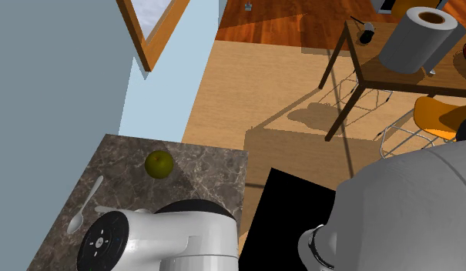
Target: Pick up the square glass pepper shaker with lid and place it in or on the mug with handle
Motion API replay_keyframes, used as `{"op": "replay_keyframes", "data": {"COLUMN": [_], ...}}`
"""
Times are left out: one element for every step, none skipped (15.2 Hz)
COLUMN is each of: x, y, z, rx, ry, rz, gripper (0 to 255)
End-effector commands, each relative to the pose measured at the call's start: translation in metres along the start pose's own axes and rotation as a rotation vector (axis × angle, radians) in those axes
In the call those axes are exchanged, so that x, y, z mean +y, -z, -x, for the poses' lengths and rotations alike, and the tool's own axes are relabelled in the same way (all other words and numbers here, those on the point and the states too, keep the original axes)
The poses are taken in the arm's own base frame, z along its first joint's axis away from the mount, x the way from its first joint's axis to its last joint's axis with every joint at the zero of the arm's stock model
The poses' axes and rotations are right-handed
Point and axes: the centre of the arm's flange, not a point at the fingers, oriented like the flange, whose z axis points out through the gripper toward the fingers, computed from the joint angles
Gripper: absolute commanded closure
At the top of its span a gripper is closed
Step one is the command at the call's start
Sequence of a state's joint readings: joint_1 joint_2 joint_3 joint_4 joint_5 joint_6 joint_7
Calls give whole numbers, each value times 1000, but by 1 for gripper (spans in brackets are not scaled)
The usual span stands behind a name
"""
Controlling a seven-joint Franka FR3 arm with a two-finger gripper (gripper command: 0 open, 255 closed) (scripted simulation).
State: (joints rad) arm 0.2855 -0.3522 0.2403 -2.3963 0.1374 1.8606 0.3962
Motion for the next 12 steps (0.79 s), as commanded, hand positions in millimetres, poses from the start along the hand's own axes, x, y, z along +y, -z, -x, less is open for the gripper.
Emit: {"op": "replay_keyframes", "data": {"x": [0,0,0,0,0,0,0,0,0,0,0,0], "y": [13,26,40,50,50,50,50,50,50,50,50,50], "z": [0,0,0,0,0,0,0,0,0,0,0,0], "rx": [0,0,0,0,0,0,0,0,0,0,0,0], "ry": [0,0,0,0,0,0,0,0,0,0,0,0], "rz": [0,0,0,0,0,0,0,0,0,0,0,0], "gripper": [0,0,0,0,0,0,0,0,0,0,0,0]}}
